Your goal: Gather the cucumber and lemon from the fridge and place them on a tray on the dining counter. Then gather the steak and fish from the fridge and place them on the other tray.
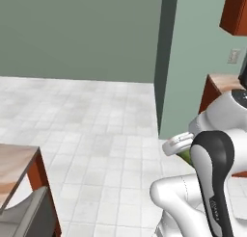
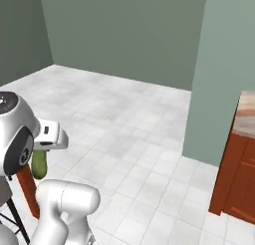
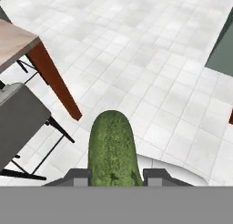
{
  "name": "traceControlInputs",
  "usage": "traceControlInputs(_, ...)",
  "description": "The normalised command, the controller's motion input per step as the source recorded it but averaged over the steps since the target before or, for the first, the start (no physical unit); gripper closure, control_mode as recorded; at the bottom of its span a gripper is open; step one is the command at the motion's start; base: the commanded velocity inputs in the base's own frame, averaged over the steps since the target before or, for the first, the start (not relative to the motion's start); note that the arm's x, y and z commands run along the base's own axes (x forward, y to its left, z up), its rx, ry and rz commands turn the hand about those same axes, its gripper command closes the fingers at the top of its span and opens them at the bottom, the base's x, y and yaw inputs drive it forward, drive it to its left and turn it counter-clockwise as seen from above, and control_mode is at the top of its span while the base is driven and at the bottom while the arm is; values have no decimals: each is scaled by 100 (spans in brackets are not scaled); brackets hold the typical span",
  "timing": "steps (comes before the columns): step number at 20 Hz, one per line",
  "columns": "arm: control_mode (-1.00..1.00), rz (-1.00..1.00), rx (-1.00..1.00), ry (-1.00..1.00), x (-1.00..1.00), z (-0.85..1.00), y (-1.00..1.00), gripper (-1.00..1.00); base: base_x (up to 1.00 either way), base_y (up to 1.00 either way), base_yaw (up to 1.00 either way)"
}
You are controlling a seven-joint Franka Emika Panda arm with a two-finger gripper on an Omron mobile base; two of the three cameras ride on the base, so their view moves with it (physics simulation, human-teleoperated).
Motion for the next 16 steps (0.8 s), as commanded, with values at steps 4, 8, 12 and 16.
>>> traceControlInputs(4,100,0,0,0,0,0,0,100,81,-54,36)
traceControlInputs(8,100,0,0,0,0,0,0,100,92,-54,27)
traceControlInputs(12,100,0,0,0,0,0,0,100,76,-27,23)
traceControlInputs(16,100,0,0,0,0,0,0,100,6,37,27)
